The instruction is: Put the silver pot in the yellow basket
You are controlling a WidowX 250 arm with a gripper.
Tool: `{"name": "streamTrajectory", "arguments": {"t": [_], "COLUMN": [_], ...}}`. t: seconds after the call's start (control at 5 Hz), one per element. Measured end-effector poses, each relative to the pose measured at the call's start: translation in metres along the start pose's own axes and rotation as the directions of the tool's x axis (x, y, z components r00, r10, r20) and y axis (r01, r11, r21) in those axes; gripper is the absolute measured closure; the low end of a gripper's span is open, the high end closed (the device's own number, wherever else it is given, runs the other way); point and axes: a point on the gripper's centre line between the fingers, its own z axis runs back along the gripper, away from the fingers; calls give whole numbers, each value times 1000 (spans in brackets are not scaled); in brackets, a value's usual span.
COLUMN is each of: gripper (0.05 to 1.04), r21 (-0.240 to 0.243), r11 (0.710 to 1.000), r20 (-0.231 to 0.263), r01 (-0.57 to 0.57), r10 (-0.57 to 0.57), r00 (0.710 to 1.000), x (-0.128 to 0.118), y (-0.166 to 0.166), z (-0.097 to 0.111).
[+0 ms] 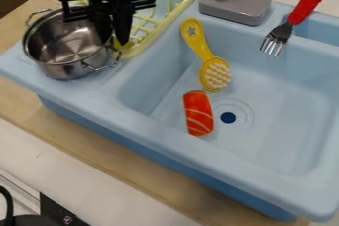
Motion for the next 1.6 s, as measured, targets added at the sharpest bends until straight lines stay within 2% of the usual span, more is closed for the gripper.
{"name": "streamTrajectory", "arguments": {"t": [0.2,0.4,0.6,0.8,1.0,1.2,1.4,1.6], "gripper": [1017,1023,1023,1023,1023,1023,1023,1023], "r21": [-4,-7,6,-41,-43,-40,-22,17], "r11": [1000,1000,998,996,996,996,998,1000], "r20": [2,-5,-21,-18,-27,-17,-12,-9], "r01": [-3,-13,-70,-75,-80,-76,-60,13], "r10": [3,13,70,74,79,75,60,-13], "r00": [1000,1000,997,997,997,997,998,1000], "x": [0,-1,9,26,46,65,69,65], "y": [0,-1,-4,-22,-39,-61,-83,-101], "z": [0,1,2,4,1,1,-1,-3]}}
